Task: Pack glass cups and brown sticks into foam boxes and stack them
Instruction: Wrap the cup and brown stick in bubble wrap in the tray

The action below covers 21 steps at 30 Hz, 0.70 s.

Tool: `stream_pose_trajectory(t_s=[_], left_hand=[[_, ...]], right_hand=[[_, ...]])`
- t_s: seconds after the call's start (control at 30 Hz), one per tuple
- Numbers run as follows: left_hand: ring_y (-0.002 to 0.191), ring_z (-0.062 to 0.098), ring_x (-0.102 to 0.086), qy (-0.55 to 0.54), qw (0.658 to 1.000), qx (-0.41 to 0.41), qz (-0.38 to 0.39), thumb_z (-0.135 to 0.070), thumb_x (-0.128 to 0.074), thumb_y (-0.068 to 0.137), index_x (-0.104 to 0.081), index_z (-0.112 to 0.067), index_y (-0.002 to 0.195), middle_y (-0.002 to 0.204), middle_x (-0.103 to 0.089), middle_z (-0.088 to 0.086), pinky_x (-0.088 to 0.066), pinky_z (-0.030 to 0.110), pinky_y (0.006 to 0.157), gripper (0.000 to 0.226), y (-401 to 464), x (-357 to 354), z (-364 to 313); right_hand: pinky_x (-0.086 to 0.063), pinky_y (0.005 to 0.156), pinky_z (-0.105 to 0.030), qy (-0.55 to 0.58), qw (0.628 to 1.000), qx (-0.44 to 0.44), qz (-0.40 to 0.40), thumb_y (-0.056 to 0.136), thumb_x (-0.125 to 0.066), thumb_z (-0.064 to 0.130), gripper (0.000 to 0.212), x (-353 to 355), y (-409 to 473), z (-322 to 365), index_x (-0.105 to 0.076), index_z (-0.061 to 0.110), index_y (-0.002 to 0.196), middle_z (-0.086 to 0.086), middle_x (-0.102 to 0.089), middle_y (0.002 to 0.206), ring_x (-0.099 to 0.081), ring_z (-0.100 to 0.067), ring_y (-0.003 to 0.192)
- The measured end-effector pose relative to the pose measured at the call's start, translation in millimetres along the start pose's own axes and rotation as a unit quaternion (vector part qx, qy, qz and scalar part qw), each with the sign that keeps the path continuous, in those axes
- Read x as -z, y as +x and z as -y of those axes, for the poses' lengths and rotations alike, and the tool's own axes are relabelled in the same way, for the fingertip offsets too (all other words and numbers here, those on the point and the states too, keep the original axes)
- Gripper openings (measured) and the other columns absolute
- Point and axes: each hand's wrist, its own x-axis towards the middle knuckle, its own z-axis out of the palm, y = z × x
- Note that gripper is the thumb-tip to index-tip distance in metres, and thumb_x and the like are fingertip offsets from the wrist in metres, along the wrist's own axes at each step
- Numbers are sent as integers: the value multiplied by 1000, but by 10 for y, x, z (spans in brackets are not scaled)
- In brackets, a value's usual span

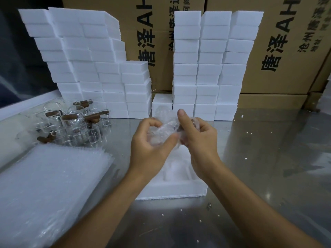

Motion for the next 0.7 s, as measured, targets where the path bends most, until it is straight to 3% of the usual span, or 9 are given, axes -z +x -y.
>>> stream_pose_trajectory(t_s=[0.07, 0.13, 0.17, 0.33, 0.43, 0.5, 0.57, 0.63, 0.7], left_hand=[[83, 9, -63, 7, 1000, -9, -9, -24, -77, 64, -53, -26, 92, 93, -62, -15, -55, 28, 72, 37, 22, 51, 31], [87, -1, -59, 39, 998, -54, 2, -21, -76, 62, -52, -30, 97, 95, -60, -22, -46, 11, 71, 43, 21, 84, 35], [91, -1, -59, 47, 997, -66, 14, -20, -76, 61, -52, -31, 100, 97, -60, -21, -45, 9, 72, 47, 19, 96, 30], [71, 16, -59, 90, 990, -99, 55, -20, -73, 60, -57, -15, 92, 83, -60, -4, -49, 32, 57, 36, 42, 157, 17], [80, 11, -57, 133, 979, -143, 61, -21, -74, 61, -59, -16, 91, 91, -56, -3, -46, 20, 64, 33, 70, 174, 2], [81, 8, -59, 139, 977, -152, 61, -24, -76, 62, -62, -21, 93, 92, -58, -8, -47, 18, 67, 34, 88, 193, 5], [72, 5, -60, 132, 980, -140, 49, -32, -77, 64, -57, -25, 90, 82, -61, -17, -46, 17, 59, 34, 93, 206, 16], [63, 1, -56, 126, 983, -128, 31, -44, -78, 63, -44, -24, 91, 77, -59, -26, -38, 12, 50, 49, 92, 206, 26], [62, 2, -57, 125, 983, -128, 42, -45, -81, 62, -38, -24, 97, 80, -57, -24, -38, 12, 48, 59, 93, 202, 41]], right_hand=[[-59, 72, -34, 19, 999, -33, 25, 81, -81, 26, 27, 8, 17, -3, -67, 3, 84, -8, -68, 75, -66, -20, 71], [-57, 68, -29, 8, 998, -36, 41, 82, -80, 16, 20, 19, 18, 19, -72, 3, 94, -6, -71, 78, -67, -19, 71], [-56, 64, -27, -10, 998, -30, 50, 82, -80, 13, 17, 24, 15, 34, -73, 4, 95, -5, -72, 77, -67, -17, 68], [-57, 58, -26, -97, 990, 3, 102, 85, -77, 8, 7, 54, 12, 103, -76, 13, 88, -3, -75, 78, -71, -16, 67], [-58, 58, -27, -152, 978, 47, 138, 91, -69, 6, 11, 54, -1, 112, -76, 12, 88, -5, -75, 78, -70, -23, 68], [-55, 60, -28, -189, 965, 90, 160, 96, -64, 11, 17, 41, -17, 104, -77, 11, 85, -2, -73, 76, -67, -19, 67], [-48, 66, -25, -237, 945, 132, 185, 99, -60, 21, 28, 10, -47, 92, -74, 16, 75, 8, -68, 70, -62, -8, 68], [-42, 67, -24, -295, 920, 172, 191, 96, -56, 34, 34, -27, -72, 76, -67, 22, 66, 11, -61, 64, -57, -7, 68], [-42, 67, -29, -350, 894, 200, 197, 96, -50, 39, 47, -39, -85, 57, -64, 10, 63, 3, -58, 60, -54, -14, 67]])
